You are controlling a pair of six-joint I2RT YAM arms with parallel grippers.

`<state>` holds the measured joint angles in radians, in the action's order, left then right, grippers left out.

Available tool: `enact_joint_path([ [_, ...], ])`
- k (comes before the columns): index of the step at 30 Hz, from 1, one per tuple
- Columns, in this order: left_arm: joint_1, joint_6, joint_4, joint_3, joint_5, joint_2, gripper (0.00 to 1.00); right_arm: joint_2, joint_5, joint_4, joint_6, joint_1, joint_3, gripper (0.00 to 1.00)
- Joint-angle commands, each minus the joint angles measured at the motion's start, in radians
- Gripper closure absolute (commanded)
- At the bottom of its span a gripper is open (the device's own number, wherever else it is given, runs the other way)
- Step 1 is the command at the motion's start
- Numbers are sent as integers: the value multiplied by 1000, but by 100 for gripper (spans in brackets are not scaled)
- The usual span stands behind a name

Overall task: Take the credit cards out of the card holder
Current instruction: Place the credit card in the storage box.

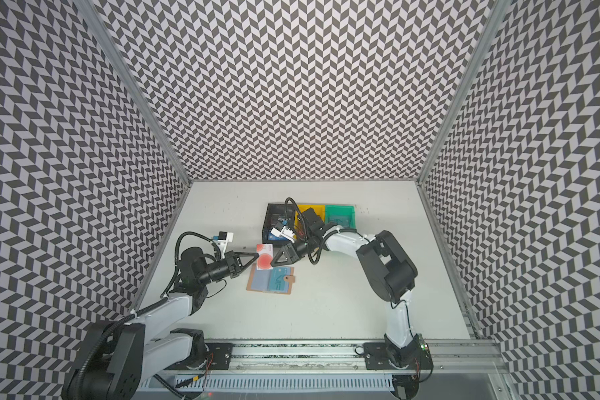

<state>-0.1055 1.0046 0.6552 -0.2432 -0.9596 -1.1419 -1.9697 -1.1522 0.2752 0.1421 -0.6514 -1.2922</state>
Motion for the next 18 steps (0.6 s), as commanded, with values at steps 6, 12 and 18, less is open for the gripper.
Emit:
enact_joint_path([
  [6, -13, -3, 35, 28, 4, -25, 100, -6, -90, -105, 29, -10, -33, 80],
  [12, -20, -10, 29, 35, 17, -39, 100, -10, -125, -119, 37, -10, -37, 87],
  [18, -32, -78, -90, 14, 22, -34, 100, -25, -126, -53, -10, -10, -63, 99],
])
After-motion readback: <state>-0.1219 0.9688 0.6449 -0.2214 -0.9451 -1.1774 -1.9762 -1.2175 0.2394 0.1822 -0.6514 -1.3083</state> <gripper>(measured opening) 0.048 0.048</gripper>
